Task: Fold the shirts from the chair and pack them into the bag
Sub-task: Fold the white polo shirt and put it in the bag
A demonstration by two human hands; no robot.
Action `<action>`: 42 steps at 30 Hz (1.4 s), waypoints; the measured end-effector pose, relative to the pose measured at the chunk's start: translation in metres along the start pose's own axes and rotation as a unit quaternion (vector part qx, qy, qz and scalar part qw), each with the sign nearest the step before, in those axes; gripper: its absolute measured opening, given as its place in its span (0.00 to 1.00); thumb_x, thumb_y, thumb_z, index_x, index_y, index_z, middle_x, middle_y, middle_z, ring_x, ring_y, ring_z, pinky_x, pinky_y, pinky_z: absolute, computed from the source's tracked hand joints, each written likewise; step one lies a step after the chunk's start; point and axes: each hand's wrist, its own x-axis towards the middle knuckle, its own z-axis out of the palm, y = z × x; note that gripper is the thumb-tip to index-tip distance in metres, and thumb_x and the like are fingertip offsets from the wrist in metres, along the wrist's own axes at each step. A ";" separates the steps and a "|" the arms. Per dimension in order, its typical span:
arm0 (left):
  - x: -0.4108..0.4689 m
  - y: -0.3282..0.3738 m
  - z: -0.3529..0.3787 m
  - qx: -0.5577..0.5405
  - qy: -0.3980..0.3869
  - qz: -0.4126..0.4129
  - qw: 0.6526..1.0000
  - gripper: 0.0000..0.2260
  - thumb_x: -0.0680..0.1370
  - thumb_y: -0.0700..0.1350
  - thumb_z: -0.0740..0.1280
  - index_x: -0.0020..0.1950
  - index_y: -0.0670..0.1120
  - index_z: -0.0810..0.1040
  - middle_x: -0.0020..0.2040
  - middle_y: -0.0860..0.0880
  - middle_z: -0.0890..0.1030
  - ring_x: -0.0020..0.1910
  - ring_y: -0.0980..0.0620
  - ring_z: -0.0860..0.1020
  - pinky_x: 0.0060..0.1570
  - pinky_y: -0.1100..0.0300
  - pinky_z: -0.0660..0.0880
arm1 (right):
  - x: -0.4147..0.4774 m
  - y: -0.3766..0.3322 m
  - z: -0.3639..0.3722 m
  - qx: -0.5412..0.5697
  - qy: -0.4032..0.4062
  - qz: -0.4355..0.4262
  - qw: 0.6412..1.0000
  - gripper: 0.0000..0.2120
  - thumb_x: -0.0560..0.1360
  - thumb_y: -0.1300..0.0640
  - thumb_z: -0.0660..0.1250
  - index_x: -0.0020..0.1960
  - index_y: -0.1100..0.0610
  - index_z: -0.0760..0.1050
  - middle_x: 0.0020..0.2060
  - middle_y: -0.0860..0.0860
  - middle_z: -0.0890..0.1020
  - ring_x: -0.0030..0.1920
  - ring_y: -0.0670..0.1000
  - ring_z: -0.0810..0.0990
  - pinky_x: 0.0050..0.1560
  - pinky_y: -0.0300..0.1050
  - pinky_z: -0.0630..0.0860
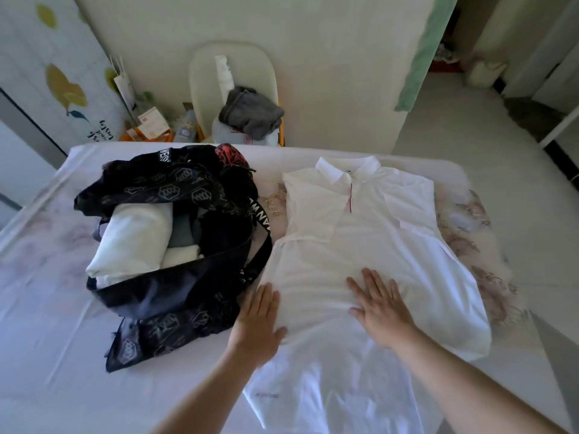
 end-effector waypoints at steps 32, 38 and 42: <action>-0.006 0.000 -0.130 -0.228 -0.245 0.004 0.942 0.09 0.74 0.42 0.59 0.47 0.45 0.78 0.48 0.47 0.80 0.45 0.49 0.76 0.43 0.55 0.72 | -0.083 0.008 -0.090 0.287 -0.111 0.020 0.951 0.08 0.70 0.58 0.61 0.42 0.46 0.74 0.42 0.44 0.80 0.43 0.46 0.78 0.41 0.41 0.71; 0.085 -0.010 -0.178 -0.229 0.012 -0.056 0.972 0.14 0.80 0.45 0.57 0.63 0.52 0.76 0.52 0.47 0.80 0.46 0.48 0.77 0.38 0.57 0.71 | 0.006 0.041 -0.157 0.305 -0.051 0.047 0.950 0.11 0.73 0.57 0.63 0.54 0.49 0.75 0.52 0.48 0.80 0.52 0.51 0.78 0.50 0.46 0.75; 0.140 0.002 -0.192 -0.172 0.248 -0.120 0.946 0.19 0.80 0.45 0.64 0.71 0.52 0.68 0.67 0.46 0.72 0.66 0.42 0.68 0.63 0.47 0.68 | 0.073 0.055 -0.185 0.270 0.152 0.098 0.946 0.23 0.78 0.54 0.66 0.71 0.52 0.66 0.62 0.53 0.76 0.62 0.57 0.75 0.62 0.53 0.72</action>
